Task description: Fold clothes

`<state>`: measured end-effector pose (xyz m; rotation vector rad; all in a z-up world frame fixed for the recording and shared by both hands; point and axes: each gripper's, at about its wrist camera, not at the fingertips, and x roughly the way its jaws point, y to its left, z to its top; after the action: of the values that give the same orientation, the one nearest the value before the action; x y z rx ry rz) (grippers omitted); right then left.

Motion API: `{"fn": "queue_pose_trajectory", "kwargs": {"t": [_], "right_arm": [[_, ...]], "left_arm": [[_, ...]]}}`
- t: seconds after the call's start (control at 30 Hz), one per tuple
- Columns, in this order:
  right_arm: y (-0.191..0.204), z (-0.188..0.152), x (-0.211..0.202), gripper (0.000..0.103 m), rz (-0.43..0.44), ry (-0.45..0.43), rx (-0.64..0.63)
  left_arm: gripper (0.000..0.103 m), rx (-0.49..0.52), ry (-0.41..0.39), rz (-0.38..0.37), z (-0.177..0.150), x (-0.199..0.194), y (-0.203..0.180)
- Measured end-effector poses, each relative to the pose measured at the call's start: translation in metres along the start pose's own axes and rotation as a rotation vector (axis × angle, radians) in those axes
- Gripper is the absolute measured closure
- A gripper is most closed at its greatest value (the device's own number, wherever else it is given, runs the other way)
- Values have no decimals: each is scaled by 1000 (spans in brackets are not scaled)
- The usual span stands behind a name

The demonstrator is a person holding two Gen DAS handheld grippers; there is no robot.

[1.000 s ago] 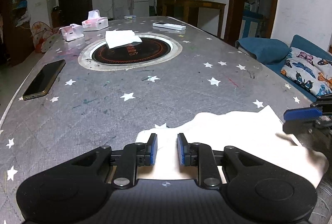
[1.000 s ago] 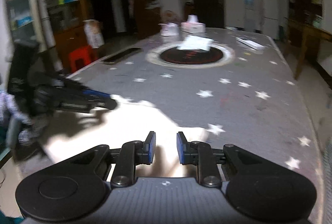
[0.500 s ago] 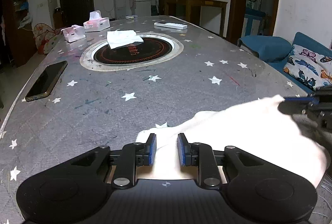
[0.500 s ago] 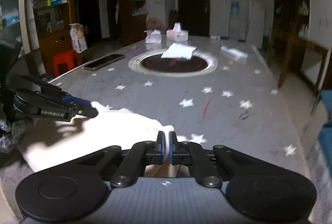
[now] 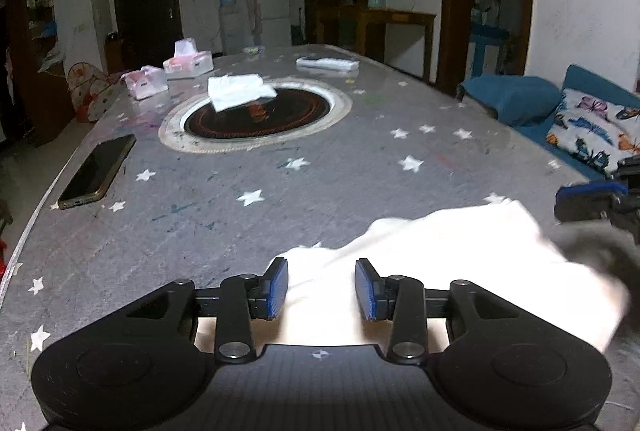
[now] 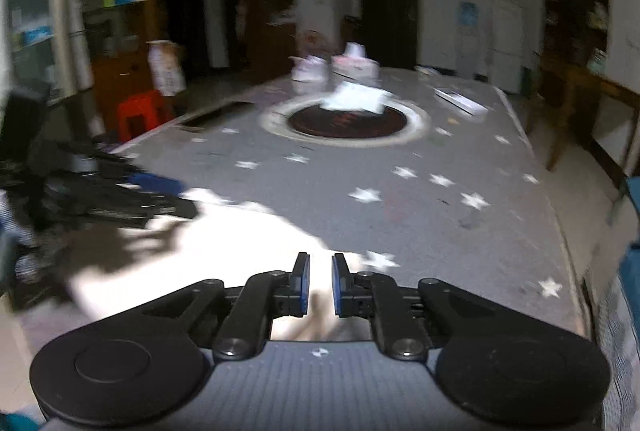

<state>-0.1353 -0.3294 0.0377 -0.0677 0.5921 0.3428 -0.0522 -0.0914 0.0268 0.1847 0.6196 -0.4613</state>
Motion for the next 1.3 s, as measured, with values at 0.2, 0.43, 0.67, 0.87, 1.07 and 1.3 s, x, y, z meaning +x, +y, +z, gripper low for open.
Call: {"fn": "queue_pose_trajectory", "kwargs": {"t": [0.2, 0.43, 0.67, 0.87, 1.07, 1.3], "right_arm": [[35, -8, 1, 93, 113, 22, -71], [30, -26, 15, 94, 106, 69, -10], [35, -29, 14, 94, 85, 61, -32], [34, -31, 13, 92, 81, 47, -18], [34, -32, 13, 92, 79, 42, -16], [32, -32, 13, 92, 88, 43, -9]], "left_arm": [[63, -27, -58, -82, -12, -38, -10], [63, -107, -24, -98, -54, -61, -5], [68, -229, -38, -53, -69, -74, 30], [78, -284, -20, -34, -59, -65, 49], [78, -237, 2, -19, -32, -31, 46], [80, -298, 25, 21, -21, -9, 64]]}}
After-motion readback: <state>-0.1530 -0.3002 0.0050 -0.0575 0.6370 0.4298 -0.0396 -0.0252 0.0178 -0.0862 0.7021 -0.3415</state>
